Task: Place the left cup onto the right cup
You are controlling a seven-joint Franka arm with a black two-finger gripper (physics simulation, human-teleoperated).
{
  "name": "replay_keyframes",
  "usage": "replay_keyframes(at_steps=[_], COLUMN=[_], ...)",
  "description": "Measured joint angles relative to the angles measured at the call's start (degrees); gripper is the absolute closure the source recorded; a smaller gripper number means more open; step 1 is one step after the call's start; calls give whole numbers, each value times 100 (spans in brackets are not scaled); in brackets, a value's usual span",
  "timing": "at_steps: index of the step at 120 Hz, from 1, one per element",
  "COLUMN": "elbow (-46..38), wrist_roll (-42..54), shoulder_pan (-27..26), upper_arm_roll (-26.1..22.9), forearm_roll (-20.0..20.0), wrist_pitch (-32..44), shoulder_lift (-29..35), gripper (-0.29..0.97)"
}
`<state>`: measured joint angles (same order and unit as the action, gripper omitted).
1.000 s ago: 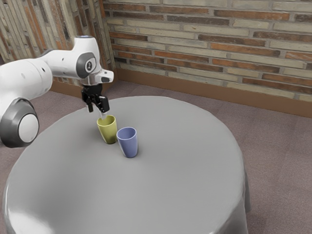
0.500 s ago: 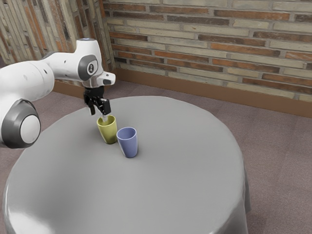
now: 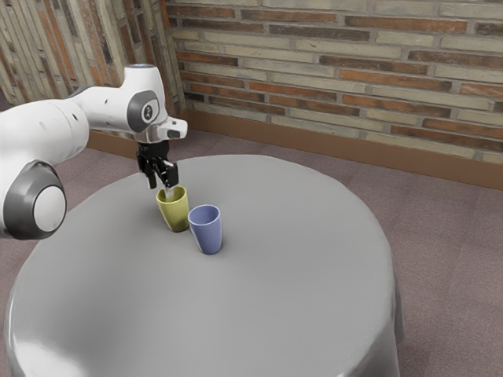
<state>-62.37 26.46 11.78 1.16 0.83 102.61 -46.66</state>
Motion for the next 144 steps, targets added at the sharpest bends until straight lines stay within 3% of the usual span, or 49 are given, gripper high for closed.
replay_keyframes(at_steps=[32,144], elbow=[11,8], wrist_roll=[0,-27], shoulder_pan=[0,0], upper_arm_roll=[-62,-124], forearm_roll=[-1,-2], wrist_pitch=[10,121], shoulder_lift=[-31,-76], gripper=[22,54])
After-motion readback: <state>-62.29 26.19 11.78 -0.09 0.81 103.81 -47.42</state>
